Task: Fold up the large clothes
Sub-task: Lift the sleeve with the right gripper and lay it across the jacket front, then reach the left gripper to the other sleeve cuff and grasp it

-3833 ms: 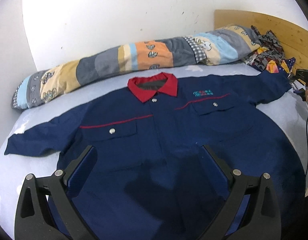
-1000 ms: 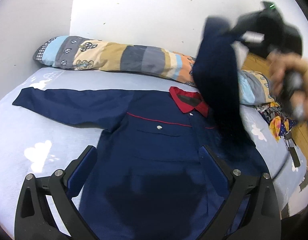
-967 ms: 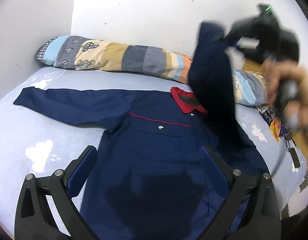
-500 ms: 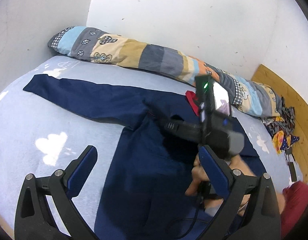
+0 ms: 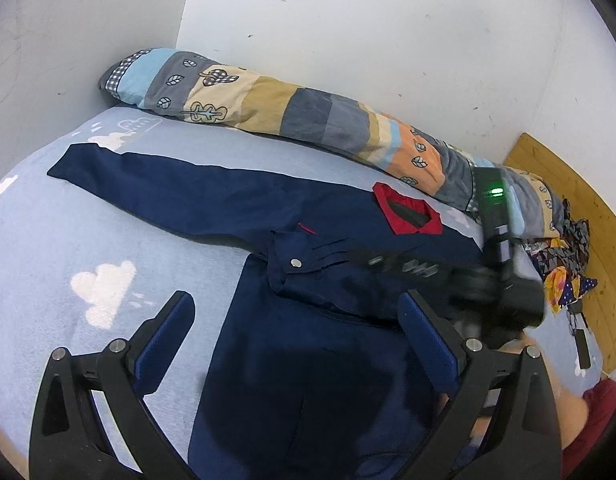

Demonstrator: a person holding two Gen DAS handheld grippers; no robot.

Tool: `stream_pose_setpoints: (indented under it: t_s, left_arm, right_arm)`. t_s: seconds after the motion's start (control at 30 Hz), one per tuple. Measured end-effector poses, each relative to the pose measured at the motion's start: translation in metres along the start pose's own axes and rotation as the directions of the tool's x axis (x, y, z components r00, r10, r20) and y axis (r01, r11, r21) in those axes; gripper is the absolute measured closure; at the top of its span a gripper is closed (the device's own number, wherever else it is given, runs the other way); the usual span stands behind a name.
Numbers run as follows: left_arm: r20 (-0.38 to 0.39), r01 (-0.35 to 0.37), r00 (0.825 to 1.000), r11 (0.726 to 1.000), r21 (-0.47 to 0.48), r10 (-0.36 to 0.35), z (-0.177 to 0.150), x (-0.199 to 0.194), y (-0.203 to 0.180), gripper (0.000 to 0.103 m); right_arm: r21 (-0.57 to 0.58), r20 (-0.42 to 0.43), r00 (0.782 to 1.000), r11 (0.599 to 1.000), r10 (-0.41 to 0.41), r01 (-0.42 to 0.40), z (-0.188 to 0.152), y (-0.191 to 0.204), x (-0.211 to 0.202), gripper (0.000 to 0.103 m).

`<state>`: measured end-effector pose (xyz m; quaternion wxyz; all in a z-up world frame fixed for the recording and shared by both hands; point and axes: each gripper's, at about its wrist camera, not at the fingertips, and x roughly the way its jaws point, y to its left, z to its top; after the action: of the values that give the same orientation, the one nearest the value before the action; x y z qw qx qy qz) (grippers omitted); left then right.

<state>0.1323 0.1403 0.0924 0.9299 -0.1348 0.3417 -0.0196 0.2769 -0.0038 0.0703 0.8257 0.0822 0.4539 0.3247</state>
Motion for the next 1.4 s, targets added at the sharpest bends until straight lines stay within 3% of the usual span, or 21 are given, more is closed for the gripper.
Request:
stream_pose_setpoints:
  t_s: [0.13, 0.2, 0.23, 0.37, 0.47, 0.53, 0.63, 0.8, 0.9, 1.0, 1.1, 1.17, 1.23, 1.4]
  left_arm:
    - [-0.003, -0.011, 1.000, 1.000, -0.002, 0.011, 0.000, 0.003, -0.001, 0.001]
    - [-0.006, -0.017, 1.000, 1.000, -0.005, 0.017, 0.000, 0.005, -0.001, 0.001]
    - [-0.010, -0.019, 1.000, 1.000, -0.005, 0.019, 0.000, 0.006, -0.002, 0.001]
    - [-0.022, -0.017, 1.000, 1.000, -0.008, 0.017, 0.000, 0.011, -0.004, 0.001]
    - [-0.028, -0.012, 1.000, 1.000, -0.005, 0.012, 0.000, 0.013, -0.007, 0.001]
    - [-0.023, -0.013, 1.000, 1.000, 0.000, 0.013, 0.000, 0.013, -0.010, 0.001]
    - [-0.016, -0.015, 1.000, 1.000, 0.007, 0.016, 0.001, 0.013, -0.013, 0.001]
    - [-0.032, -0.003, 0.999, 1.000, -0.005, 0.003, -0.002, 0.017, -0.018, 0.001]
    - [-0.043, -0.013, 0.999, 1.000, 0.017, 0.014, -0.005, 0.020, -0.026, 0.001]
    - [-0.049, -0.028, 0.998, 0.999, 0.029, 0.029, -0.008, 0.025, -0.031, 0.001]
    - [-0.075, -0.042, 0.996, 0.997, 0.058, 0.047, -0.013, 0.036, -0.040, 0.001]
    - [-0.083, -0.059, 0.994, 0.995, 0.080, 0.066, -0.015, 0.042, -0.047, 0.001]
    - [-0.092, -0.072, 0.993, 0.993, 0.092, 0.081, -0.017, 0.047, -0.053, 0.001]
    - [-0.116, -0.087, 0.988, 0.989, 0.122, 0.102, -0.024, 0.061, -0.069, 0.001]
  right_arm:
    - [0.076, 0.057, 0.988, 0.987, -0.146, 0.141, 0.004, -0.046, -0.027, 0.053]
    - [0.111, 0.038, 0.953, 0.949, -0.299, 0.294, 0.001, -0.075, -0.033, 0.051]
    - [0.133, 0.036, 0.946, 0.940, -0.323, 0.315, -0.002, -0.086, -0.036, 0.051]
    - [0.207, -0.086, 0.909, 0.886, -0.407, 0.416, -0.026, -0.132, -0.025, 0.051]
    - [0.180, -0.067, 0.912, 0.894, -0.404, 0.410, -0.034, -0.132, -0.023, 0.050]
    - [0.174, -0.077, 0.931, 0.915, -0.356, 0.364, -0.033, -0.128, -0.029, 0.050]
    - [0.215, -0.040, 0.957, 0.933, -0.288, 0.290, -0.037, -0.124, -0.056, 0.051]
    - [0.211, 0.029, 0.974, 0.953, -0.226, 0.215, -0.067, -0.112, -0.116, 0.051]
    - [0.166, 0.101, 0.961, 0.956, -0.259, 0.240, -0.087, -0.105, -0.156, 0.046]
    - [0.216, 0.148, 0.917, 0.917, -0.370, 0.335, -0.099, -0.120, -0.191, 0.039]
    - [0.321, 0.167, 0.917, 0.900, -0.362, 0.296, -0.094, -0.150, -0.205, 0.039]
    - [0.395, 0.157, 0.906, 0.866, -0.393, 0.306, -0.095, -0.167, -0.206, 0.039]
    - [0.459, 0.141, 0.916, 0.844, -0.377, 0.276, -0.095, -0.182, -0.202, 0.039]
    - [0.456, 0.120, 0.923, 0.846, -0.366, 0.276, -0.089, -0.184, -0.187, 0.039]
